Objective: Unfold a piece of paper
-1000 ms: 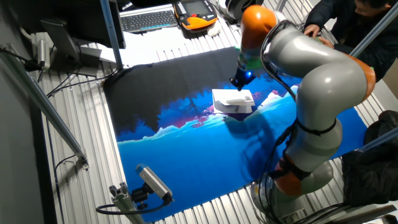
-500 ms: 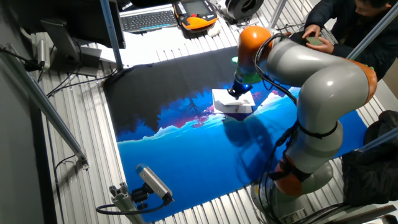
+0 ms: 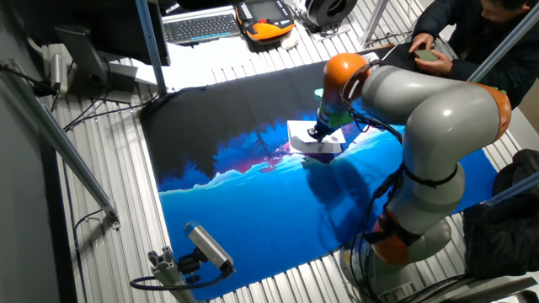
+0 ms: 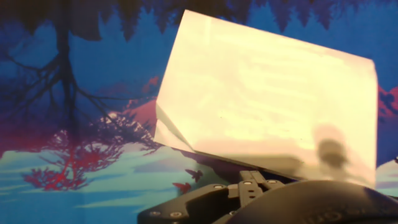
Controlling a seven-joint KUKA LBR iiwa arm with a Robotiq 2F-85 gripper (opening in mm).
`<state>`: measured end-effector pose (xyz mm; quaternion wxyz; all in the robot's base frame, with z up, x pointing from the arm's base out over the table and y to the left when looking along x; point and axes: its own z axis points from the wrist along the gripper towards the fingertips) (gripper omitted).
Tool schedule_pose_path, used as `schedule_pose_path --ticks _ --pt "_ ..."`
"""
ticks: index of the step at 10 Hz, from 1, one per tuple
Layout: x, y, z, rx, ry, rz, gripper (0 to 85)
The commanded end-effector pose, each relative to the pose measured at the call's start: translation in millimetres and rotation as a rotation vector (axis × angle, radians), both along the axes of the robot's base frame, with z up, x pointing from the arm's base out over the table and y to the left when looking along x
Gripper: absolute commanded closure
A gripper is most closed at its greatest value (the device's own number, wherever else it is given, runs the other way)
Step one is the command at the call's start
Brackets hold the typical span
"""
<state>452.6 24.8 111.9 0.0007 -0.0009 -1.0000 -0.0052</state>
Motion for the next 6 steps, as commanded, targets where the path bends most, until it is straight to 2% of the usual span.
schedule_pose_path --ticks 1,4,6 --pt "-1.7 0.6 -5.9 0.0 -0.012 0.001 85.0" --pt "-2.1 0.2 -15.4 0.01 -0.02 0.001 85.0" --pt "-0.8 0.6 -22.0 0.005 -0.034 0.005 85.0"
